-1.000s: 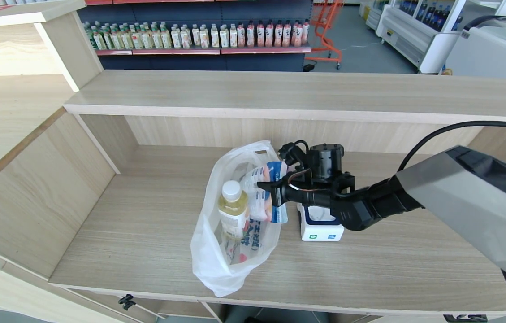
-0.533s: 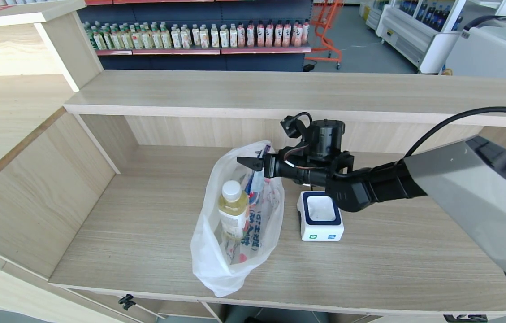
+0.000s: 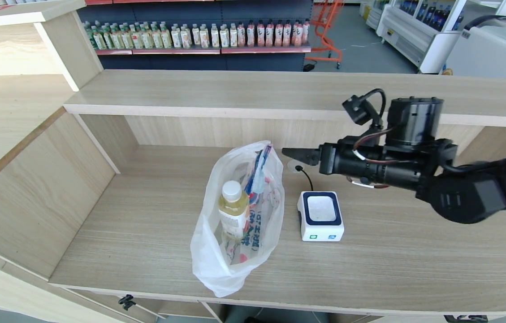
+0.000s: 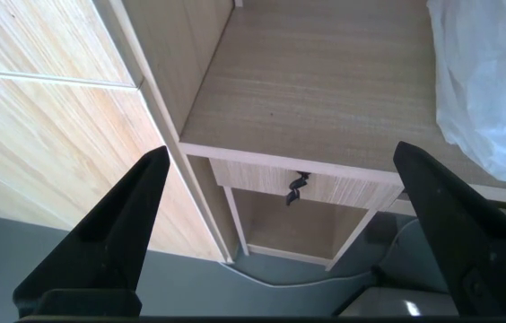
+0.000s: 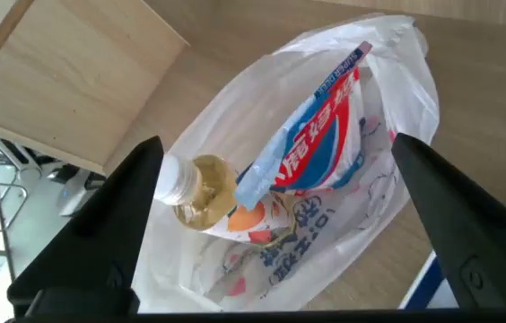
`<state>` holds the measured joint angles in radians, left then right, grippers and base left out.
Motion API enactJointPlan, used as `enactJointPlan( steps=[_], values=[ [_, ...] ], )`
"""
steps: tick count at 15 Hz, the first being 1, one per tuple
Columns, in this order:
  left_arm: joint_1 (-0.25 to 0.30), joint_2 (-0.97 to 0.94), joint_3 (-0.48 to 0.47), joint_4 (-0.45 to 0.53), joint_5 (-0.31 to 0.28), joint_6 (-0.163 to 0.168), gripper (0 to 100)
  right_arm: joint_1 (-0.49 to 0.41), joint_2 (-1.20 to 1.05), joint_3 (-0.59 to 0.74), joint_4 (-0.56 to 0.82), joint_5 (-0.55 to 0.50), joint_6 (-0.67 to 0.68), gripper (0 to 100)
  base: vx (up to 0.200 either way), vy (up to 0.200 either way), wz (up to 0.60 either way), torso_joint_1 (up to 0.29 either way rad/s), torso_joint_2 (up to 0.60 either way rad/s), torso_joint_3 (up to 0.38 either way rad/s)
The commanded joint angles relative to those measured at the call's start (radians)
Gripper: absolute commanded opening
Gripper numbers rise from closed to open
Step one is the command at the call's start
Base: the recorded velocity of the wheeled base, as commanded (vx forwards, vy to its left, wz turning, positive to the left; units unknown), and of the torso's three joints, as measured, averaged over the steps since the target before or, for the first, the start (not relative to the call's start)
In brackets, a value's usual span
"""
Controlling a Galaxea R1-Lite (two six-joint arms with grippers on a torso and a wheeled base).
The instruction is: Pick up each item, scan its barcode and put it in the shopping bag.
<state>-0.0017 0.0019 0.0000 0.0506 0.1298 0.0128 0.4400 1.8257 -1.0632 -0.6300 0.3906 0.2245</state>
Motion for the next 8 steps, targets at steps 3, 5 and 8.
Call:
enactJointPlan(
  steps=[3, 5, 8],
  values=[
    [0.0, 0.0, 0.0, 0.0, 0.001, 0.0, 100, -0.394, -0.907, 0.743, 0.188, -0.127, -0.102, 100, 0.0, 0.0, 0.0, 0.0, 0.0, 0.0],
    [0.0, 0.0, 0.0, 0.0, 0.001, 0.0, 100, -0.466, -1.168, 0.907, 0.323, -0.21, -0.132, 100, 0.0, 0.0, 0.0, 0.0, 0.0, 0.0],
    [0.0, 0.0, 0.0, 0.0, 0.001, 0.0, 100, -0.474, -1.603, 1.049, 0.549, -0.256, -0.221, 100, 0.0, 0.0, 0.0, 0.0, 0.0, 0.0]
  ],
)
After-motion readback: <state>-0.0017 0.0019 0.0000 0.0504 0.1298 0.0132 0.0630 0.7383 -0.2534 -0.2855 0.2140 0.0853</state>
